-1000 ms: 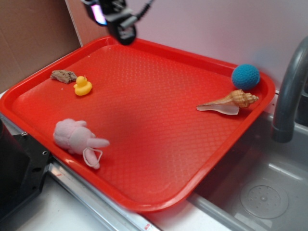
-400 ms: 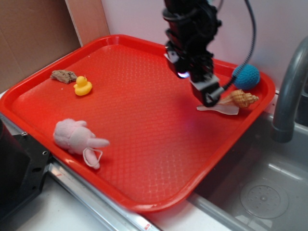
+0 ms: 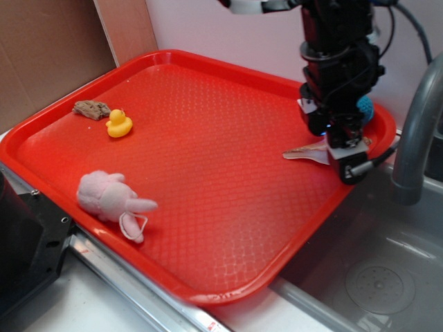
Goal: Grab the shell.
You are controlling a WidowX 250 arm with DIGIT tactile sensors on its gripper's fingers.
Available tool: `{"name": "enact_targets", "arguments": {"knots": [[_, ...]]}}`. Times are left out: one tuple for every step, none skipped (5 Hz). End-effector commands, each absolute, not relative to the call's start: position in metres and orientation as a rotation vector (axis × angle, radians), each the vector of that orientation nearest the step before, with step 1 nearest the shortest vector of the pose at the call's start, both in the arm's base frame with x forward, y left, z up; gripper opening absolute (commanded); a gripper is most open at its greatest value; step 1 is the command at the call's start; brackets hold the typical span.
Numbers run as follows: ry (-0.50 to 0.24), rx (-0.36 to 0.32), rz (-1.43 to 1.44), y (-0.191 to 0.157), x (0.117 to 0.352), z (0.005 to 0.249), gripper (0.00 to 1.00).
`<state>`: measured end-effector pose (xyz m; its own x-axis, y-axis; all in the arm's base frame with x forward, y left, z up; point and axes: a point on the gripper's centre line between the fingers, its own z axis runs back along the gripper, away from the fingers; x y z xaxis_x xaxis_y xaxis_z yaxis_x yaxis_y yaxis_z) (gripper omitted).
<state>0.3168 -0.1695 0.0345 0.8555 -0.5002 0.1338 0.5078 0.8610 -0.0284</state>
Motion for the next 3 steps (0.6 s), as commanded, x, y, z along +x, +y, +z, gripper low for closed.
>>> {"name": "enact_targets", "arguments": {"knots": [[-0.146,-0.081,-0.582,-0.189,0.322,0.024,1.0],[-0.163,-0.043,-0.566,-0.183,0.31,0.02,0.0],[-0.199,-0.021,-0.56,-0.172,0.295,0.026,0.0]]}}
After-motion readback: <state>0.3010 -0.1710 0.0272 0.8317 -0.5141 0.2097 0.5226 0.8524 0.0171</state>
